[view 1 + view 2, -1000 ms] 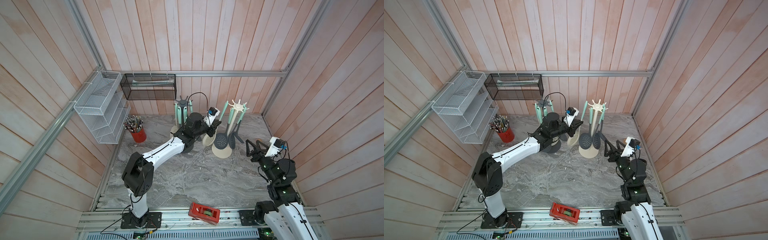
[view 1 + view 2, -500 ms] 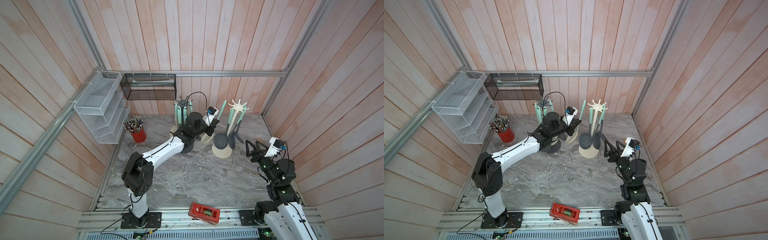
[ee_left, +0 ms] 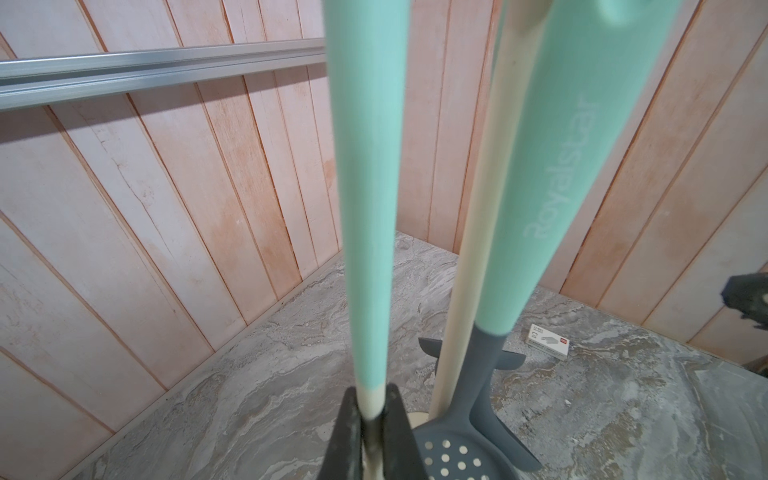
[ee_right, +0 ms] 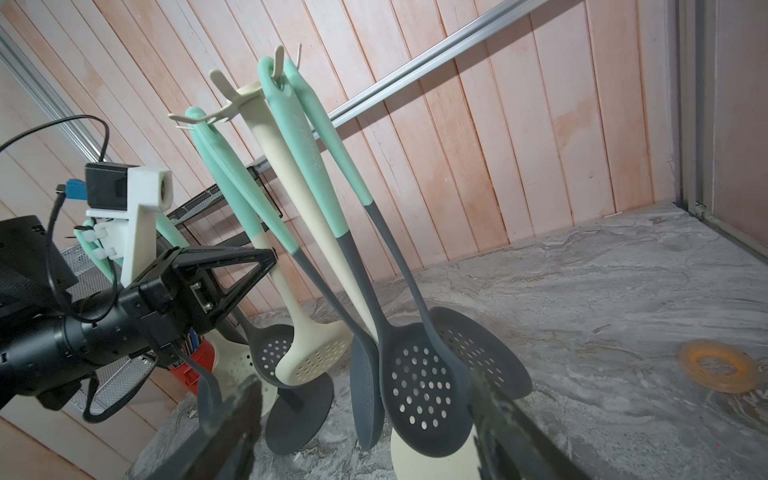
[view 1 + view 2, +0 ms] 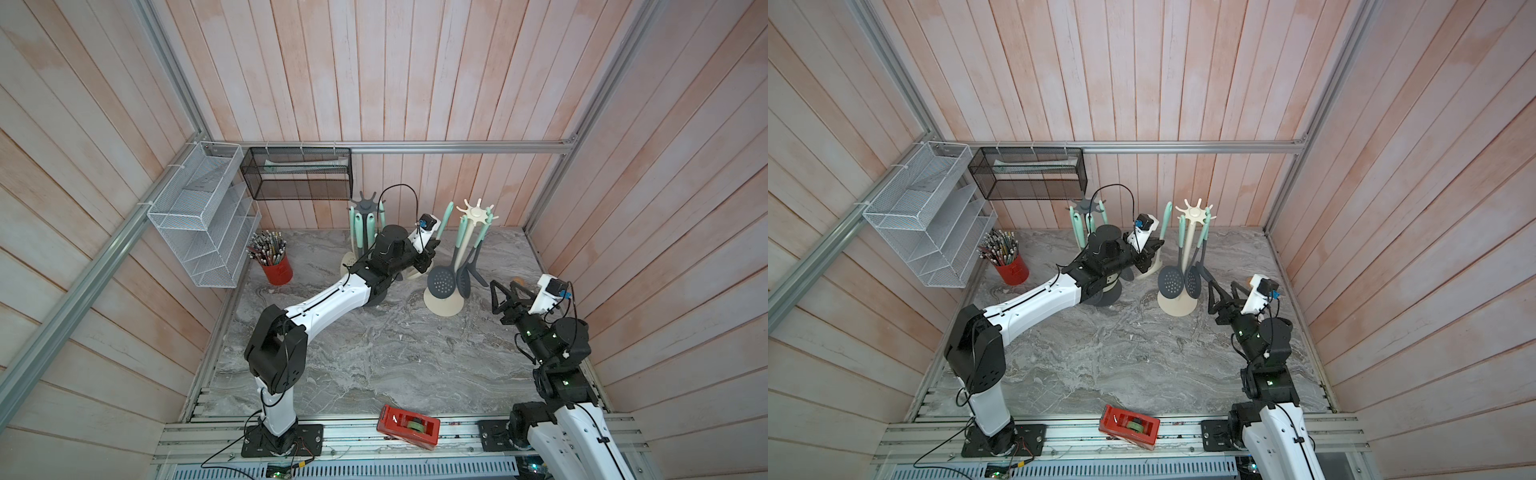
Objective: Hang the skimmer on the kitchen utensil rack
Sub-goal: Hang the skimmer on the rack.
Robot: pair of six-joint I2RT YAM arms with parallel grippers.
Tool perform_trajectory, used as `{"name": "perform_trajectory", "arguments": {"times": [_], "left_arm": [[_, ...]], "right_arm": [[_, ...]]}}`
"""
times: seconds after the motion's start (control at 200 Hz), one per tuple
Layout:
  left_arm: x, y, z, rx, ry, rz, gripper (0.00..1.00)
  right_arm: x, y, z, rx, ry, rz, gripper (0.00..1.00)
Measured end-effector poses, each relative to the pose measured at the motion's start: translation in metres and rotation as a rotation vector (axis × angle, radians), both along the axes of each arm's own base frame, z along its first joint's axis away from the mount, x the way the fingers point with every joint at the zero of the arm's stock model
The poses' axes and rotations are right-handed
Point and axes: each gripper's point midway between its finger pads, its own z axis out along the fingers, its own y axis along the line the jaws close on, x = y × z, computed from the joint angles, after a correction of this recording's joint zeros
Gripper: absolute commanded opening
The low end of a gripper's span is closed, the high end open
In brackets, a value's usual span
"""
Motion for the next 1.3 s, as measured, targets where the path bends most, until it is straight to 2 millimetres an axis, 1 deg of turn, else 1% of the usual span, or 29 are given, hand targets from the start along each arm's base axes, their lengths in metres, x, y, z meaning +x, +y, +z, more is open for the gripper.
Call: {"name": "perform_trajectory", "arguments": {"times": [0.24,0.485,0.64,0.875,1.3], "left_arm": [[0.002,-0.001,0.0,0.032,-0.032,0.104,0.0],[0.014,0.011,0.001,0.064,-0.061,0.219,0.0],[0.018,0.007,0.004,0.092,-0.094,0.261,0.0],[0.014,0.002,0.002,0.136,-0.123,0.284,0.0],[0.013,0.005,0.0,0.197,-0.169,0.339,0.0]], "right_arm": [[0.0,0.0,0.0,0.003,0.001,0.003,0.79],[0.0,0.0,0.0,0.004,0.002,0.002,0.79],[0.0,-0.001,0.0,0.004,0.002,0.0,0.79],[0.0,0.0,0.0,0.008,0.003,0.003,0.79],[0.0,0.0,0.0,0.014,0.004,0.005,0.79]]}}
